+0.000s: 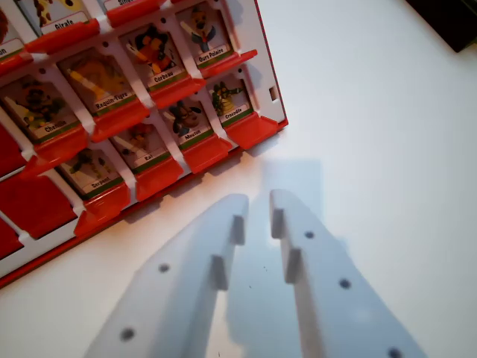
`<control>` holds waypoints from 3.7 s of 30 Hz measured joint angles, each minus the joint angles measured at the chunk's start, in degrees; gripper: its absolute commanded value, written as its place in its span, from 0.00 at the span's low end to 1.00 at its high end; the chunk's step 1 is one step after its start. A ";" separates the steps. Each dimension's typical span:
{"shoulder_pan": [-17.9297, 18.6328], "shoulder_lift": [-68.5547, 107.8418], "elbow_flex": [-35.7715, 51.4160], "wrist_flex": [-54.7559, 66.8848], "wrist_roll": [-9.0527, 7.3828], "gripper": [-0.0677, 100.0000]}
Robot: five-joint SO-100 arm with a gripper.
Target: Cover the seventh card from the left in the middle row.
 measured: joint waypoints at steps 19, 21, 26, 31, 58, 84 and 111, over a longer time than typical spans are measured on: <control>-3.34 -23.55 -8.26 -11.51 -4.13 0.03; -3.34 -24.70 -8.96 -12.04 -4.57 0.03; -3.34 -27.51 -10.11 -12.30 -4.92 0.03; -3.34 -29.88 -11.16 -13.45 -4.92 0.03; -1.93 -42.80 -19.07 -16.88 -5.45 0.03; -4.39 -44.65 -23.99 -16.96 -5.45 0.03; -5.80 -46.14 -26.02 -16.96 -4.66 0.03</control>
